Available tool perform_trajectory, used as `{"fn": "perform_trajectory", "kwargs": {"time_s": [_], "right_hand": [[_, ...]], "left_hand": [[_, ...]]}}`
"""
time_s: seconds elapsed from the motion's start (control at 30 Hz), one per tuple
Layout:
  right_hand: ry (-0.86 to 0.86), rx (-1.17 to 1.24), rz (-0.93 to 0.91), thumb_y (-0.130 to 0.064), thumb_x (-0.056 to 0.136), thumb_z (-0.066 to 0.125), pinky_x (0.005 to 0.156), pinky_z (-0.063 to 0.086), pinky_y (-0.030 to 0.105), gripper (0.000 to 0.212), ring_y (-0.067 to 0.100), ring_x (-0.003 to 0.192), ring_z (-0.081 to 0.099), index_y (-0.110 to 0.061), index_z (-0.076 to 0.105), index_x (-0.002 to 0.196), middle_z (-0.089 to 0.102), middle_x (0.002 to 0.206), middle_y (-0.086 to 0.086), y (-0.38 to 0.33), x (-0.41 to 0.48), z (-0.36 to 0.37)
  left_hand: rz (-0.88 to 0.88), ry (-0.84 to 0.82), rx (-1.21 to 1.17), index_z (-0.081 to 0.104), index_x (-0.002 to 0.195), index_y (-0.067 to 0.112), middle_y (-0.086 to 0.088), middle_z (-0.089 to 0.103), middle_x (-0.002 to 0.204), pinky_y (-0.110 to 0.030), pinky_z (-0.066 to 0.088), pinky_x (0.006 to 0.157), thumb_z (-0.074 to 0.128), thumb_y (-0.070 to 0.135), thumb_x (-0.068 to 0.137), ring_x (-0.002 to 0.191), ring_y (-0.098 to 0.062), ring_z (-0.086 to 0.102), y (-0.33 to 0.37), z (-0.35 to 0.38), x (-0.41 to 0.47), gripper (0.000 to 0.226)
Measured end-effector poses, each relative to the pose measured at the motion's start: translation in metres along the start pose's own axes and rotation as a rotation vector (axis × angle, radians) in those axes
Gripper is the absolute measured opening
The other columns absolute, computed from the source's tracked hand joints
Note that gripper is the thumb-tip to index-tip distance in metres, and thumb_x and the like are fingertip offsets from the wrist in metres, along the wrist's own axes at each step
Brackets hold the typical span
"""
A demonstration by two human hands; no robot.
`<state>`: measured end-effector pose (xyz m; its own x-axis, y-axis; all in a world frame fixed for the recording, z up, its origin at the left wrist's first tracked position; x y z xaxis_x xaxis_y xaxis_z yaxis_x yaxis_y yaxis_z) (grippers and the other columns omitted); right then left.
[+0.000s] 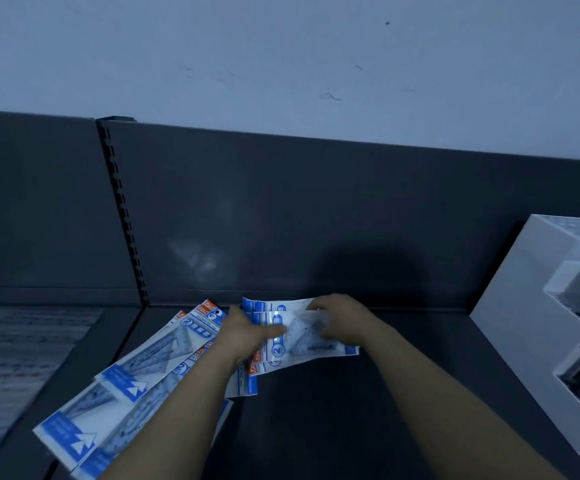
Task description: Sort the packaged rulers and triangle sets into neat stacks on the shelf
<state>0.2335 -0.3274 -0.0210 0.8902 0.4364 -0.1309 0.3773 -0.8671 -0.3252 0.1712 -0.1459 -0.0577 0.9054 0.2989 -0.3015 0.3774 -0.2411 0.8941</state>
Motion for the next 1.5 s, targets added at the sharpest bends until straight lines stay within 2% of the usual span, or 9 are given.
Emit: {"fn": "perform_trajectory", "kwargs": {"time_s": [0.17, 0.3, 0.4, 0.5, 0.6, 0.7, 0.83, 1.1, 1.5], "right_hand": [[0.153, 0.351, 0.254, -0.031, 0.059, 0.086, 0.113, 0.030, 0.038, 0.117, 0.025, 0.139, 0.024, -0.023, 0.016, 0.152, 0.025, 0.150, 0.003, 0.040, -0.002, 0.013], [0.063, 0.666, 0.402, -0.034, 0.046, 0.092, 0.114, 0.031, 0.040, 0.140, 0.024, 0.139, 0.031, -0.021, 0.003, 0.153, 0.033, 0.151, 0.004, 0.066, -0.006, 0.037], [0.035, 0.791, 0.355, -0.015, 0.055, 0.091, 0.106, 0.041, 0.033, 0.131, 0.020, 0.124, 0.049, -0.021, 0.005, 0.153, 0.047, 0.141, 0.003, 0.066, -0.005, 0.039], [0.056, 0.804, 0.304, -0.004, 0.058, 0.088, 0.093, 0.051, 0.031, 0.094, 0.014, 0.103, 0.062, -0.016, 0.040, 0.138, 0.063, 0.117, -0.001, 0.067, -0.006, 0.035], [0.101, 0.779, 0.270, -0.012, 0.049, 0.091, 0.090, 0.054, 0.034, 0.077, 0.015, 0.095, 0.064, -0.019, 0.054, 0.117, 0.061, 0.116, 0.003, 0.066, -0.010, 0.031], [0.134, 0.752, 0.232, -0.017, 0.048, 0.092, 0.091, 0.048, 0.024, 0.102, 0.015, 0.102, 0.055, -0.034, 0.038, 0.133, 0.040, 0.129, 0.001, 0.070, -0.020, 0.022], [0.297, 0.743, 0.083, -0.008, 0.058, 0.088, 0.073, 0.049, 0.008, 0.108, 0.002, 0.098, 0.059, -0.039, 0.028, 0.142, 0.054, 0.119, -0.009, 0.079, -0.048, -0.005], [0.359, 0.856, 0.142, -0.014, 0.055, 0.092, 0.098, 0.046, 0.021, 0.127, 0.008, 0.117, 0.054, -0.047, 0.011, 0.147, 0.047, 0.136, -0.008, 0.123, -0.081, 0.013], [0.335, 0.909, 0.140, 0.006, 0.082, 0.065, 0.067, 0.052, 0.012, 0.097, 0.005, 0.096, 0.061, -0.036, 0.009, 0.149, 0.053, 0.123, -0.002, 0.137, -0.069, 0.002]], "left_hand": [[0.003, 0.021, 0.246, 0.038, 0.130, 0.005, -0.010, 0.054, 0.129, -0.034, 0.048, 0.091, 0.088, 0.017, 0.065, 0.117, -0.027, 0.055, 0.007, 0.003, 0.007, 0.083], [0.006, 0.006, 0.297, 0.048, 0.118, 0.006, -0.009, 0.059, 0.119, -0.034, 0.051, 0.087, 0.088, 0.013, 0.062, 0.108, -0.025, 0.059, 0.013, 0.010, 0.012, 0.069], [-0.013, -0.067, 0.246, 0.055, 0.104, 0.008, -0.008, 0.066, 0.107, -0.035, 0.056, 0.078, 0.086, 0.007, 0.065, 0.091, -0.022, 0.064, 0.009, 0.015, 0.014, 0.049], [0.039, -0.129, 0.179, 0.055, 0.087, 0.016, -0.002, 0.065, 0.093, -0.020, 0.048, 0.055, 0.081, 0.001, 0.071, 0.073, -0.013, 0.062, 0.010, 0.021, 0.010, 0.035], [0.111, -0.133, 0.150, 0.051, 0.090, 0.022, 0.005, 0.064, 0.085, -0.016, 0.044, 0.053, 0.080, 0.001, 0.073, 0.070, -0.007, 0.060, 0.014, 0.022, 0.004, 0.039], [0.190, -0.142, 0.094, 0.053, 0.096, 0.026, 0.006, 0.067, 0.086, -0.020, 0.052, 0.064, 0.078, -0.002, 0.072, 0.074, -0.010, 0.065, 0.016, 0.026, -0.003, 0.044], [0.368, -0.063, 0.008, 0.056, 0.104, 0.025, 0.006, 0.071, 0.091, -0.016, 0.051, 0.073, 0.077, -0.001, 0.073, 0.082, -0.009, 0.066, 0.031, 0.038, -0.016, 0.045], [0.424, -0.112, 0.009, 0.050, 0.105, 0.028, 0.004, 0.068, 0.090, -0.019, 0.053, 0.066, 0.085, 0.008, 0.066, 0.070, -0.003, 0.062, 0.017, 0.068, -0.027, 0.057], [0.395, -0.044, 0.034, 0.037, 0.117, 0.025, 0.005, 0.060, 0.090, -0.007, 0.044, 0.054, 0.073, 0.001, 0.078, 0.071, -0.004, 0.057, 0.036, 0.107, -0.025, 0.058]]}}
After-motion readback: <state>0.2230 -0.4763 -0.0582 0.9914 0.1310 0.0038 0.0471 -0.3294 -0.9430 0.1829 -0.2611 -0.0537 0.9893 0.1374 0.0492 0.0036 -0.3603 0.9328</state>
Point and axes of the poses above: each hand's wrist, its own x-axis towards the middle knuckle, its own z-axis out of the palm, y = z × x, the point moved 7 cm from there along x, towards the middle knuckle
